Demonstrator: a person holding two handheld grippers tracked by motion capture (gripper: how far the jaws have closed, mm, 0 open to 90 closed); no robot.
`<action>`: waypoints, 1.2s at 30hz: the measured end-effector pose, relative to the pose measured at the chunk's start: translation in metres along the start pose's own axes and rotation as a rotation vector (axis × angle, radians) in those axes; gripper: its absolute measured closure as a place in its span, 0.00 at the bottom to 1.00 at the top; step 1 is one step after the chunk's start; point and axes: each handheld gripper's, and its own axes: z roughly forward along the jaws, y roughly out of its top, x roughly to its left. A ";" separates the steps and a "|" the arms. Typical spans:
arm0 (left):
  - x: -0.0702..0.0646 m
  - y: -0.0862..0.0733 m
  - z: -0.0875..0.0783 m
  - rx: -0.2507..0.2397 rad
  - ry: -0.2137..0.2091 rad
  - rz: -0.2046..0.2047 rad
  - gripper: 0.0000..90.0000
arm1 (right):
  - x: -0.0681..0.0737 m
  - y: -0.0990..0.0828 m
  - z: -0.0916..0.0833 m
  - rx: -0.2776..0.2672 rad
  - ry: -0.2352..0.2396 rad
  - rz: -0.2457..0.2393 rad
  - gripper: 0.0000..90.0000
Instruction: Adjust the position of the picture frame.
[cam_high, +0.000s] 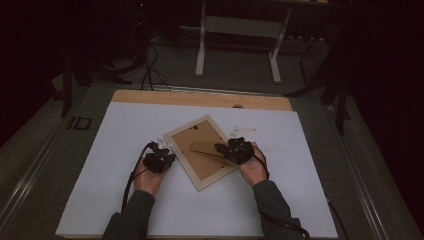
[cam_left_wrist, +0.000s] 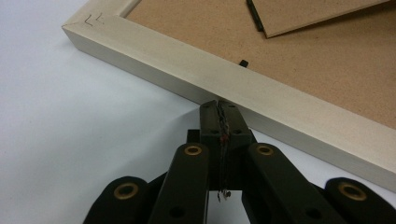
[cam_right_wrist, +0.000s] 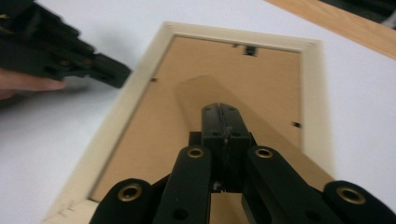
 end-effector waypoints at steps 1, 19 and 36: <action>-0.001 0.000 0.000 -0.004 0.003 -0.001 1.00 | -0.003 -0.001 -0.002 -0.002 -0.008 0.008 1.00; -0.004 -0.003 -0.002 -0.011 -0.019 0.002 1.00 | -0.049 -0.026 -0.030 -0.039 -0.154 0.130 1.00; -0.003 -0.004 -0.002 -0.006 -0.039 0.012 1.00 | -0.060 -0.059 -0.019 0.054 -0.165 0.171 1.00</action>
